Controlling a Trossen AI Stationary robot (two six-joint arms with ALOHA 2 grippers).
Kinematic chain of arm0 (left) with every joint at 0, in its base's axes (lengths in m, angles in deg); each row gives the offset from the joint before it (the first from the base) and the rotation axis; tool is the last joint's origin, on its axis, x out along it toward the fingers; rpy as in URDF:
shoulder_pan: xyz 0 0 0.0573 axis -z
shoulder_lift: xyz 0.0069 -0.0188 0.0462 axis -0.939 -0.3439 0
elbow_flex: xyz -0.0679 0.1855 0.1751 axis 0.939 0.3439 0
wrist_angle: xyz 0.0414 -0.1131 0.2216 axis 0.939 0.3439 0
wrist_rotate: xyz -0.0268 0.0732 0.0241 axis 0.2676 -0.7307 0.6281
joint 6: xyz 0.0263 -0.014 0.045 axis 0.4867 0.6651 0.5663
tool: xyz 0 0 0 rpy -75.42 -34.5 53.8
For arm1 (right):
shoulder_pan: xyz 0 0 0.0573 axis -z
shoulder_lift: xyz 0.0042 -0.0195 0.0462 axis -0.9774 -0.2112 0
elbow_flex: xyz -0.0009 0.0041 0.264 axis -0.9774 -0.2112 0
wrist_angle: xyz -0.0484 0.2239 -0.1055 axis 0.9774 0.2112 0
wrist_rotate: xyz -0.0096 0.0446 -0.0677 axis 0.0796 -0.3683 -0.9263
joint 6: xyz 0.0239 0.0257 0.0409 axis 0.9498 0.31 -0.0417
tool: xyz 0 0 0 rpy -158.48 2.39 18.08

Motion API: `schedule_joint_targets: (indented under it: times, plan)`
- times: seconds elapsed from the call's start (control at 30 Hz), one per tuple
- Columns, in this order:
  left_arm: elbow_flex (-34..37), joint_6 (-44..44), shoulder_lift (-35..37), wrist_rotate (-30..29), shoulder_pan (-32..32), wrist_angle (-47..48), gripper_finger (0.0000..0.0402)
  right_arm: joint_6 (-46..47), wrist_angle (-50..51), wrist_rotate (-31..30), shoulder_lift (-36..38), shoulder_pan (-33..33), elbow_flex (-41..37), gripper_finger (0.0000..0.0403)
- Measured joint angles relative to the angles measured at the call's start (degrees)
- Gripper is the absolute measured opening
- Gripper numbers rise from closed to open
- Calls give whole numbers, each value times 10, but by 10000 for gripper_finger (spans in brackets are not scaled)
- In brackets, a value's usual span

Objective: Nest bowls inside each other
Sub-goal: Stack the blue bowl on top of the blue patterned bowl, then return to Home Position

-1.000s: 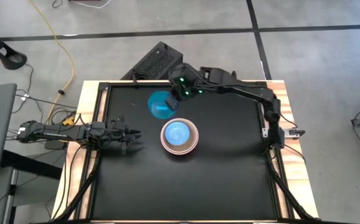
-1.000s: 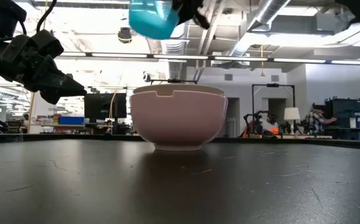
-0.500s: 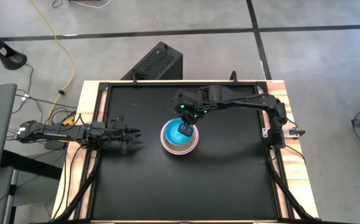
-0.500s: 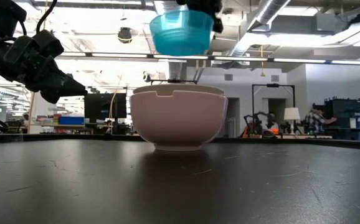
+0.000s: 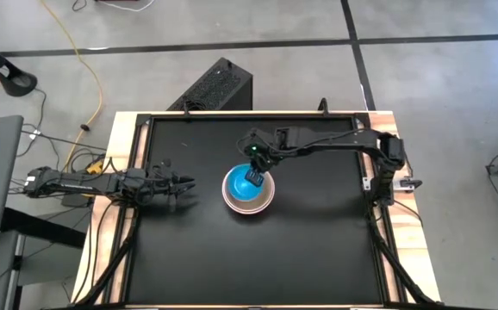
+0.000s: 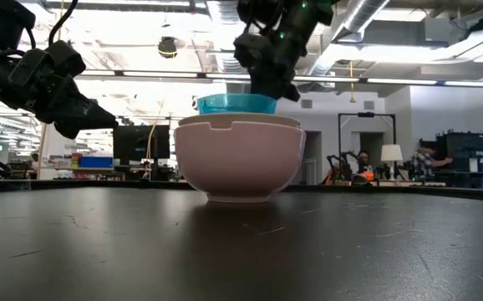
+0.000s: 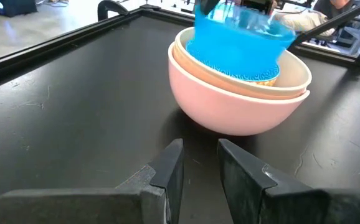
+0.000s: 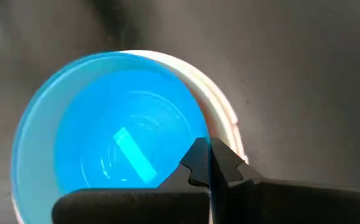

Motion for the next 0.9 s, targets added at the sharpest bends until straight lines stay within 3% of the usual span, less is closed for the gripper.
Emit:
schedule_joint_targets:
  times: [0.3, 0.57, 0.9]
  plan:
    - [0, 0, 0, 0, 0, 0, 88, 10, -59, 4, 0, 8, -39, 7]
    - [0, 0, 0, 0, 0, 0, 88, 23, -54, -2, 0, 1, -28, 72]
    - [0, -9, 0, 0, 0, 0, 88, 15, 107, -7, 0, 9, 52, 128]
